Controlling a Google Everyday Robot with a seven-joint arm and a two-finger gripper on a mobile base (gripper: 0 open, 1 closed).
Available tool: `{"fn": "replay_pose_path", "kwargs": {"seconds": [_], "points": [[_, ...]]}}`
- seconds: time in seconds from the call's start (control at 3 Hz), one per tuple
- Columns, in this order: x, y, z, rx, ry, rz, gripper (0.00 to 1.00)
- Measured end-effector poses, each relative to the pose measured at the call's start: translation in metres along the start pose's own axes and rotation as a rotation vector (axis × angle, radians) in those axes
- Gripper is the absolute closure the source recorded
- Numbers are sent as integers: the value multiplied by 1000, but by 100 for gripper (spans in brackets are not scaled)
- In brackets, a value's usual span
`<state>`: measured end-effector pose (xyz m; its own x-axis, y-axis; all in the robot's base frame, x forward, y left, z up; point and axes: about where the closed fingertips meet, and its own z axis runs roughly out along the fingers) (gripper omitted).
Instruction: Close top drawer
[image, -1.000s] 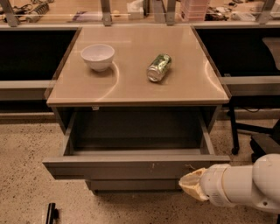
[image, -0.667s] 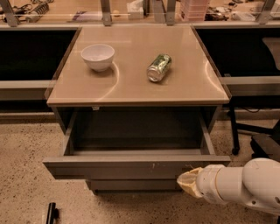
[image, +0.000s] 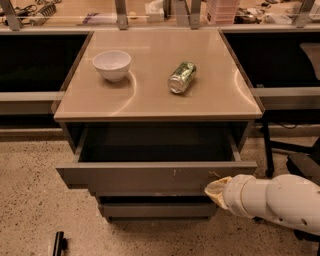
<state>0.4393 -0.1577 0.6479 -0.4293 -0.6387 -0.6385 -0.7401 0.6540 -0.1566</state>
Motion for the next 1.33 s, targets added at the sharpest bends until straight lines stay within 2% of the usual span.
{"fn": "replay_pose_path", "kwargs": {"seconds": [0.33, 0.67, 1.0, 1.33], "points": [[0, 0, 0, 0, 0, 0, 100], [4, -20, 6, 14, -46, 5, 100], [0, -58, 19, 27, -105, -28, 100], [0, -58, 19, 27, -106, -28, 100]]}}
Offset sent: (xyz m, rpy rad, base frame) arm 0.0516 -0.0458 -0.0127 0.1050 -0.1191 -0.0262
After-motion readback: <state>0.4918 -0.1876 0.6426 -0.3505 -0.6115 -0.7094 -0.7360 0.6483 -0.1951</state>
